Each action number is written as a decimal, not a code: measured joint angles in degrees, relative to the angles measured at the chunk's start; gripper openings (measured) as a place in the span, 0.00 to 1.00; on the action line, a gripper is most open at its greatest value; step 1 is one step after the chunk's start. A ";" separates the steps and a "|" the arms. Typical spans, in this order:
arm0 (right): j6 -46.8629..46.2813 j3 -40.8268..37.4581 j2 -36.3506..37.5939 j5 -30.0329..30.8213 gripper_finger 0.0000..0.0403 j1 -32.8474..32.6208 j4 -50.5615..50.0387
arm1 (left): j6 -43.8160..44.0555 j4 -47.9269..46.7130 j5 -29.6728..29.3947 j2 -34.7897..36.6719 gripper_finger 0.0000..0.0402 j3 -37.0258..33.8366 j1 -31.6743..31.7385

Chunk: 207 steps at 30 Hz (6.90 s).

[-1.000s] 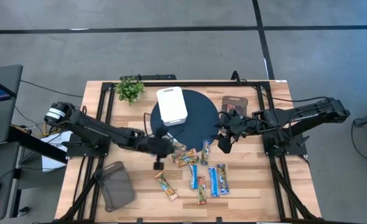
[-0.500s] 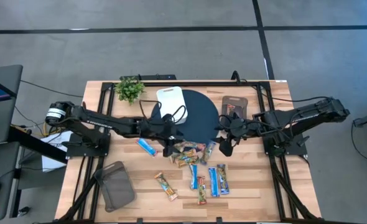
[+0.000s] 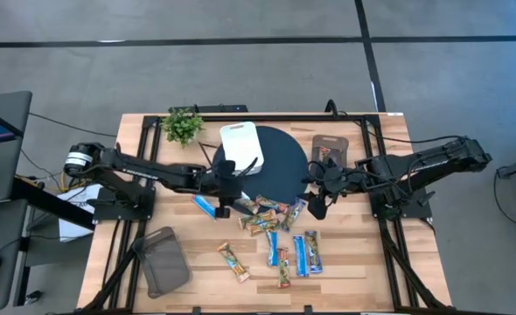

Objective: Pick and place Granola Bars by type
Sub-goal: Put the yellow granola bar into the bottom black bin, then adjust the bottom black bin

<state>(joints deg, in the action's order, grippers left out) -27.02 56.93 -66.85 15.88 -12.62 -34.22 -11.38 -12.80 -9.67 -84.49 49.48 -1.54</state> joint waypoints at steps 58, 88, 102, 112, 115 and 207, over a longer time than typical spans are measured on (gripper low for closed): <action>-3.02 0.00 -0.02 2.43 0.62 -0.90 0.00 | -1.81 -8.11 7.78 -16.06 0.36 7.46 0.94; -2.52 0.00 -0.02 2.45 0.62 -0.90 -0.02 | 7.81 -10.63 9.40 -15.47 0.00 7.57 -0.39; -0.86 -0.02 -0.02 2.45 0.62 -0.74 -1.51 | 9.04 -19.33 8.60 -9.90 0.00 17.58 -1.37; 1.46 0.00 -0.02 2.61 0.62 -0.57 -2.27 | 17.33 -37.97 7.28 -2.99 0.00 22.30 -8.34; 3.05 0.00 -0.02 2.68 0.62 0.02 -2.21 | 23.29 -43.26 5.16 -0.20 0.00 22.33 -12.02; 6.20 -0.02 -0.02 2.21 0.62 4.96 4.22 | 46.25 -36.51 1.62 4.29 0.25 1.10 -29.44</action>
<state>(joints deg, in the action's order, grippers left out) -20.82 56.91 -66.87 18.09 -7.66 -30.00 34.87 -49.30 -8.05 -80.19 50.59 -30.99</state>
